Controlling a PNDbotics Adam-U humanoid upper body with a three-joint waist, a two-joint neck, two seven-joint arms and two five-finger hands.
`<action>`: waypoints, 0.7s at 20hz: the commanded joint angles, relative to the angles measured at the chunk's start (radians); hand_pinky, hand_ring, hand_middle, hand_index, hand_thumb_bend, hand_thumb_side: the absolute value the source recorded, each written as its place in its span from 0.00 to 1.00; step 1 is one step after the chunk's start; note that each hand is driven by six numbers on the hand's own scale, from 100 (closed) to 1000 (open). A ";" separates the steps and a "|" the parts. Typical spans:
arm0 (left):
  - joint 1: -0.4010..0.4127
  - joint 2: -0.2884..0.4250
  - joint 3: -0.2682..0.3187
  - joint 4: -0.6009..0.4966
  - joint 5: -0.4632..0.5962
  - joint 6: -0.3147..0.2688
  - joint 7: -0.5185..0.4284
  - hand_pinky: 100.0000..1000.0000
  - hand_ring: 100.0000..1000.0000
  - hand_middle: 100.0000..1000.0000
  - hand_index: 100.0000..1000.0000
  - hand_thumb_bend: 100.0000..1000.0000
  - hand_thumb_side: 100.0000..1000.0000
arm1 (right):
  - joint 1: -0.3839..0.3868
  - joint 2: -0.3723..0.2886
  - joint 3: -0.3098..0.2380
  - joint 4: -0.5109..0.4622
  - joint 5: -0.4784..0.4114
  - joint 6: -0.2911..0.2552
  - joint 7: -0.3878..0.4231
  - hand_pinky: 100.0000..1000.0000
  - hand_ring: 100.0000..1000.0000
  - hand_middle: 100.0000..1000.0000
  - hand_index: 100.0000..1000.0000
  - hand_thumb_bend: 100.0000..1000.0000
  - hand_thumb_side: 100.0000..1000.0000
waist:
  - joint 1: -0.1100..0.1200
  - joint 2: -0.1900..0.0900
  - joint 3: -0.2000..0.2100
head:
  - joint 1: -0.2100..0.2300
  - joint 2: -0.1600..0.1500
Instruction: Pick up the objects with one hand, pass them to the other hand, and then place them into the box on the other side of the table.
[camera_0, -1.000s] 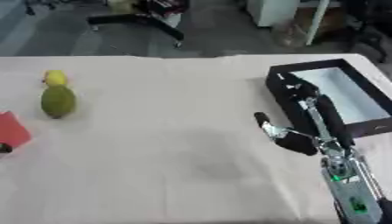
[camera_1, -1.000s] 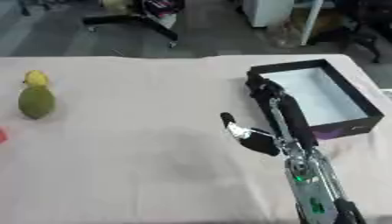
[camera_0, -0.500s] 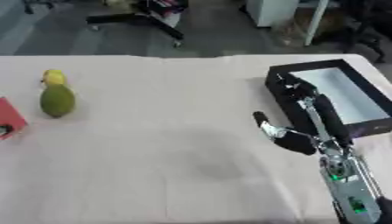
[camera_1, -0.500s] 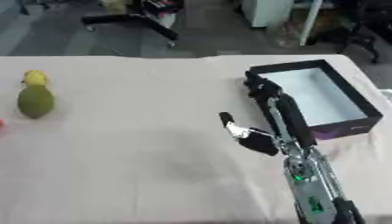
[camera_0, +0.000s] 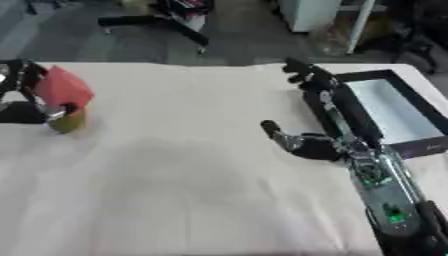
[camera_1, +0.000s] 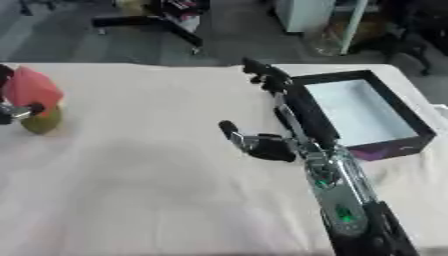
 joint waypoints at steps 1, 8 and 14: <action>-0.031 -0.072 -0.052 -0.096 0.145 0.030 -0.020 0.40 0.40 0.35 0.48 0.67 0.00 | -0.057 -0.015 0.038 -0.022 0.041 -0.026 -0.024 0.77 0.81 0.85 1.00 0.40 0.34 | 0.000 -0.013 -0.001 | -0.009 0.005; -0.065 -0.137 -0.140 -0.147 0.363 0.051 -0.023 0.42 0.42 0.36 0.49 0.71 0.00 | -0.132 -0.007 0.122 0.022 0.056 -0.062 -0.082 0.80 0.84 0.86 1.00 0.39 0.28 | 0.001 -0.009 0.004 | -0.015 0.005; -0.079 -0.155 -0.184 -0.156 0.411 0.069 -0.065 0.43 0.43 0.37 0.50 0.71 0.00 | -0.151 0.005 0.150 0.049 0.105 -0.086 -0.117 0.81 0.84 0.86 1.00 0.39 0.26 | -0.001 -0.009 0.011 | -0.016 0.005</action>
